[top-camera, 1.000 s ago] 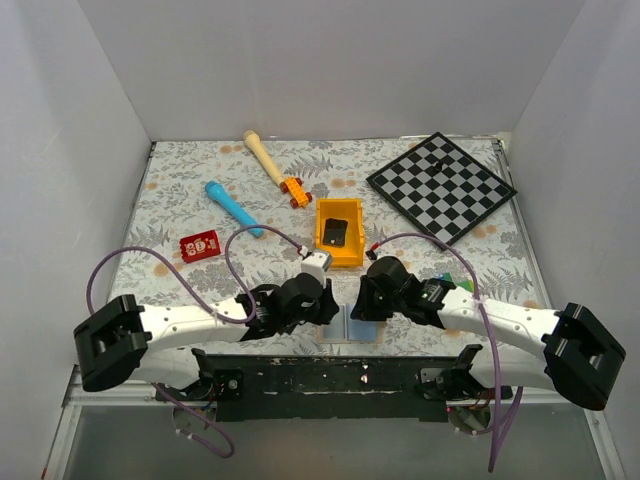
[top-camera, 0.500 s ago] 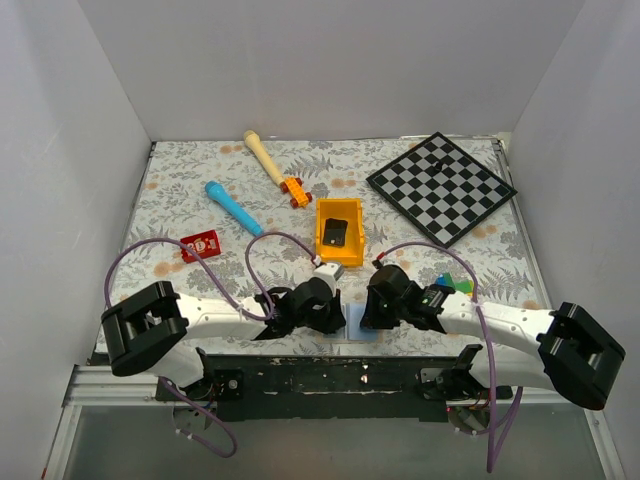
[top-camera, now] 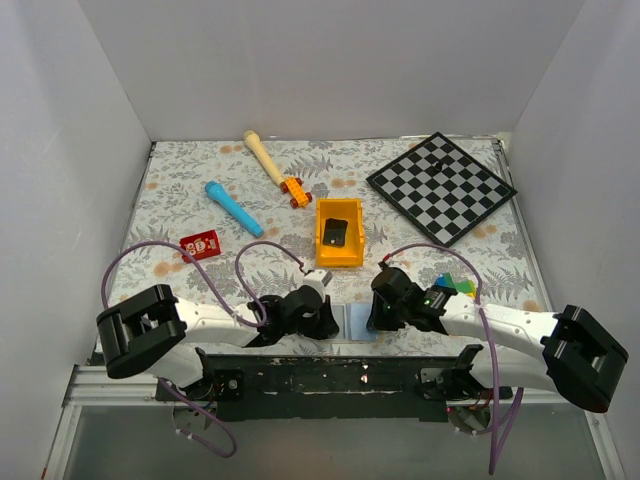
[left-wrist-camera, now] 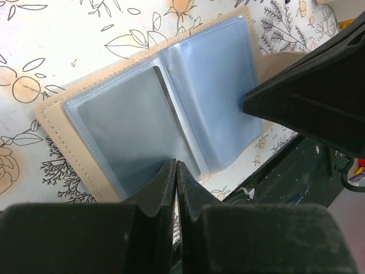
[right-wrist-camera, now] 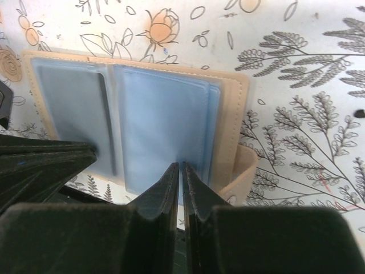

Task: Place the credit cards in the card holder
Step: Pick up the credit card from the center of the board.

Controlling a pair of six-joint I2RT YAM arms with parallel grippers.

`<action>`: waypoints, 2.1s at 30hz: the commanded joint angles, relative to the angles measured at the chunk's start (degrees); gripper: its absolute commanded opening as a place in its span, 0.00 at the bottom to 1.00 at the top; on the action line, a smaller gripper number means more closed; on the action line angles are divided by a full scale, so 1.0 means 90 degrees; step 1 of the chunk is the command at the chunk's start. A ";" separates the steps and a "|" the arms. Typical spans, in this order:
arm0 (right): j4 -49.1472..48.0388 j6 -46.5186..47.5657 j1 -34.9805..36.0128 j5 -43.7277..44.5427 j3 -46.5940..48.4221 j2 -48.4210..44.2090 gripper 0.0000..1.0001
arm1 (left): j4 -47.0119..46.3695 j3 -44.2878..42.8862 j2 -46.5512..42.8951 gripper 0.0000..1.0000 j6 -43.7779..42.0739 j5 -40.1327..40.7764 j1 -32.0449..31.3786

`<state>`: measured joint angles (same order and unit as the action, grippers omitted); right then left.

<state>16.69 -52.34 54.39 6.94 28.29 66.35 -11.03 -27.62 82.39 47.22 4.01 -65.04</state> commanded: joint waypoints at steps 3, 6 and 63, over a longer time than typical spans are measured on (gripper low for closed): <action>0.1436 0.0044 -0.0018 0.0908 0.0040 -0.0067 0.15 | 0.0610 0.0412 -0.0101 0.02 0.0056 0.0140 0.0000; 0.1700 0.0044 -0.0018 0.1064 0.0137 -0.0077 0.15 | 0.0688 0.0441 -0.0218 0.02 0.0046 0.0179 0.0000; -0.0810 0.0835 0.0841 -0.0957 0.2452 0.1935 0.51 | 0.2836 0.1115 -0.2709 0.07 0.0163 0.0072 0.2061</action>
<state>10.11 -44.18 61.65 -3.14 51.13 87.02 13.52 -19.03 57.84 48.84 7.62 -45.60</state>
